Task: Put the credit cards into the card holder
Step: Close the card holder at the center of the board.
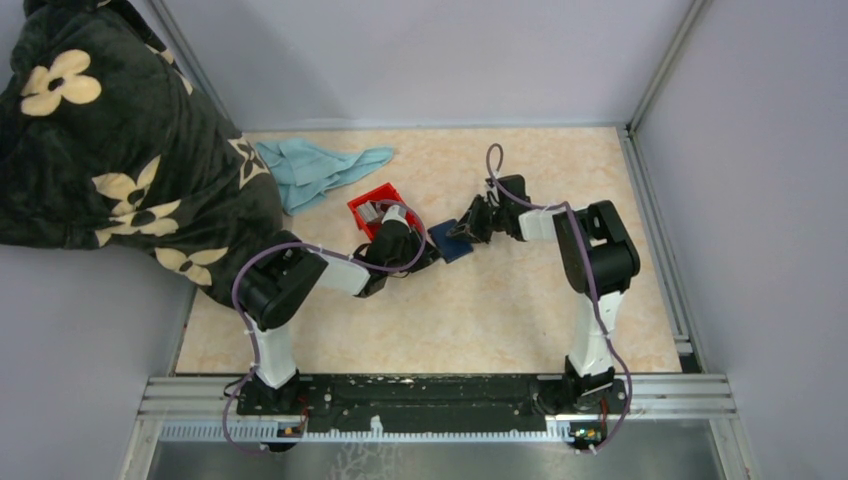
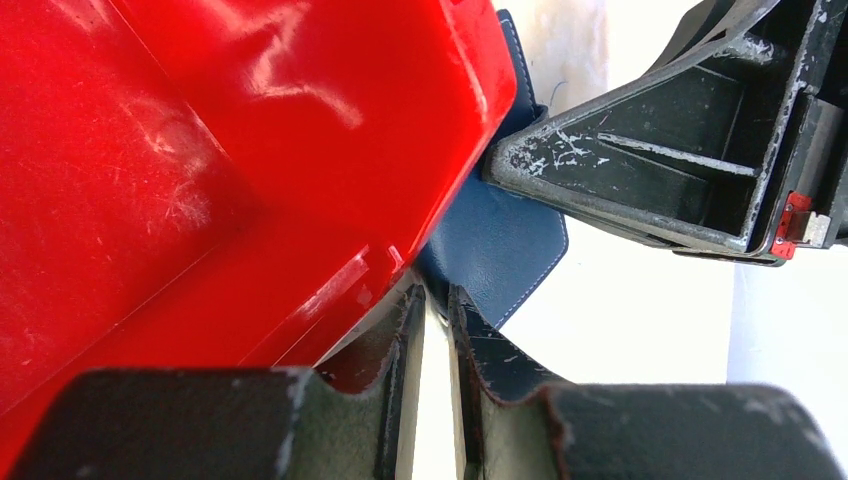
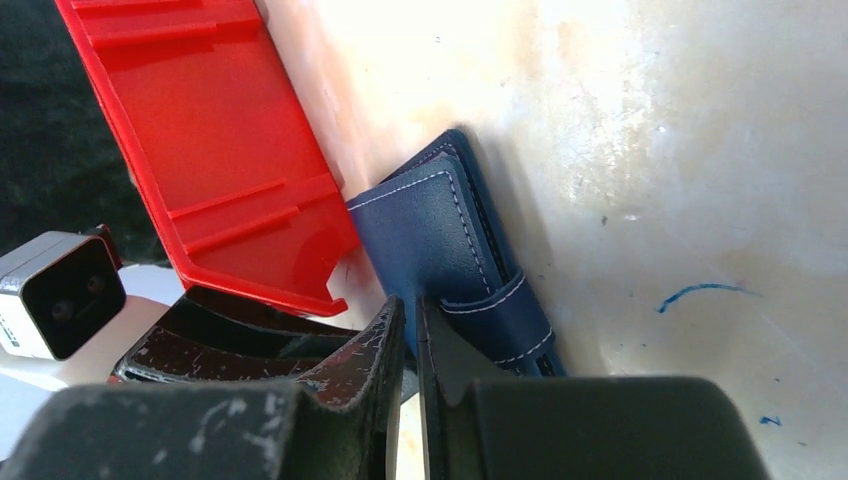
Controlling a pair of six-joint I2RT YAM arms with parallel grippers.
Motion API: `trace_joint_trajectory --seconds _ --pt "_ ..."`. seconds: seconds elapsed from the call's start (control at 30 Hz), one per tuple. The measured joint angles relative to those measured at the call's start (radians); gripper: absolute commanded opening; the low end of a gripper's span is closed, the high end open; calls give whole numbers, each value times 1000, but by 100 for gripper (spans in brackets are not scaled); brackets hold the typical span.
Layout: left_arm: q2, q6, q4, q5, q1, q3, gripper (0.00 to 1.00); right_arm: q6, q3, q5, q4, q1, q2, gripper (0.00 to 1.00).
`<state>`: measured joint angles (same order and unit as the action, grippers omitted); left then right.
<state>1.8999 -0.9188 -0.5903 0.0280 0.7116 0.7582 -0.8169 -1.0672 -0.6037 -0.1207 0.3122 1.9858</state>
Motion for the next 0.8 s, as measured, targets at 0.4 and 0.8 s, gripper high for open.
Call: trace_joint_trajectory --seconds 0.4,0.8 --pt "-13 0 38 10 0 6 24 -72 33 -37 -53 -32 16 9" --pt "-113 32 263 61 0 36 30 -78 42 -47 -75 -36 21 8"
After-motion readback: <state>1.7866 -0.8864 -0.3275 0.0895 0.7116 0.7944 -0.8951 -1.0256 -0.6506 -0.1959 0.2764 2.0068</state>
